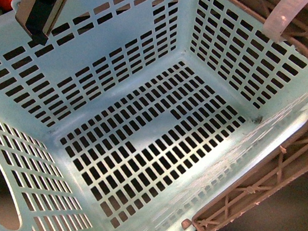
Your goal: Pick apple with right arm and hold basket with left
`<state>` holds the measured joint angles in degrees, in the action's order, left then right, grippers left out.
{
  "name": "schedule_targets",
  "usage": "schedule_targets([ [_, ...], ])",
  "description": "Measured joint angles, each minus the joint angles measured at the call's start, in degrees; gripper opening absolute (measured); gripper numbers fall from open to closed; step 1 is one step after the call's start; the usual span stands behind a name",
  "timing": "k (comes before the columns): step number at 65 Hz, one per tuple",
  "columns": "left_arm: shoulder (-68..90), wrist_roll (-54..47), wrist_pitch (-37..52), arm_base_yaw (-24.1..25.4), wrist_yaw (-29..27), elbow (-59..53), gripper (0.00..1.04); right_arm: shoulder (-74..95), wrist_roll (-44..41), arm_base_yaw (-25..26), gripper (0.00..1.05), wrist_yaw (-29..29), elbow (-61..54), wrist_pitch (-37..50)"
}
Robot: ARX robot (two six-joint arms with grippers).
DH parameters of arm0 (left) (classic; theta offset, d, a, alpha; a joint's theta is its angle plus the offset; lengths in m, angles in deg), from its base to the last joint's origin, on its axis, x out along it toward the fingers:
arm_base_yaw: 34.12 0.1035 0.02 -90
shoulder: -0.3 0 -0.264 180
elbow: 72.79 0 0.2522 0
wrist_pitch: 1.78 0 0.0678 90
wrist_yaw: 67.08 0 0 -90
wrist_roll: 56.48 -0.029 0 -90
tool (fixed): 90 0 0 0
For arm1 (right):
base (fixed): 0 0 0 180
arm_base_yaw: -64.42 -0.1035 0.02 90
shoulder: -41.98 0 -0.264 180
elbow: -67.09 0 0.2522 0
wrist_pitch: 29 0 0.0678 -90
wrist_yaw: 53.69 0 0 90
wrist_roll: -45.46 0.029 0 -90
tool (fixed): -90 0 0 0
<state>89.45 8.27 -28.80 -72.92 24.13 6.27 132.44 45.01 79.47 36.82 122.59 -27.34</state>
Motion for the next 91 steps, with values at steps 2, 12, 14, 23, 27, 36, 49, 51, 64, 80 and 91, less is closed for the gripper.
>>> schedule_targets([
  [2, 0.0, 0.02, 0.0, 0.0, 0.0, 0.0, 0.15, -1.84, 0.17, -0.37, 0.8, 0.28, 0.26, -0.57],
  [12, 0.0, -0.02, 0.0, 0.0, -0.11, 0.0, 0.15, -11.02, 2.16, -5.22, 0.8, 1.01, 2.4, -2.73],
  [14, 0.0, 0.0, 0.0, 0.0, -0.11, 0.0, 0.15, -12.33, 2.56, -6.95, 0.8, 1.03, 2.71, -2.86],
  [23, 0.0, 0.0, 0.0, 0.0, -0.04, 0.0, 0.15, -14.1, 3.61, -14.73, 0.8, 0.7, 2.99, -2.95],
  [27, 0.0, 0.0, 0.0, 0.0, -0.04, 0.0, 0.15, -13.9, 3.85, -17.97, 0.8, 0.39, 2.97, -2.86],
  [36, 0.0, 0.0, 0.0, 0.0, -0.11, 0.0, 0.15, -12.59, 3.96, -24.55, 0.8, -1.49, 2.91, -1.88],
  [49, 0.0, 0.02, 0.0, 0.0, 0.04, 0.0, 0.15, -10.19, 4.24, -31.26, 0.8, -3.04, 2.62, -1.05],
  [51, 0.0, 0.0, 0.0, 0.0, 0.04, 0.0, 0.15, -9.7, 4.35, -32.09, 0.8, -3.1, 2.51, -1.01],
  [64, 0.0, 0.0, 0.0, 0.0, -0.07, 0.0, 0.15, -8.2, 5.95, -35.65, 0.8, -3.1, 1.38, -0.98],
  [80, 0.0, -0.02, 0.0, 0.0, -0.09, 0.0, 0.15, -7.17, 7.19, -38.1, 0.8, -3.5, 0.68, -0.96],
  [91, 0.0, 0.0, 0.0, 0.0, -0.07, 0.0, 0.15, -7.23, 8.04, -38.05, 0.97, -4.66, 0.68, -1.01],
])
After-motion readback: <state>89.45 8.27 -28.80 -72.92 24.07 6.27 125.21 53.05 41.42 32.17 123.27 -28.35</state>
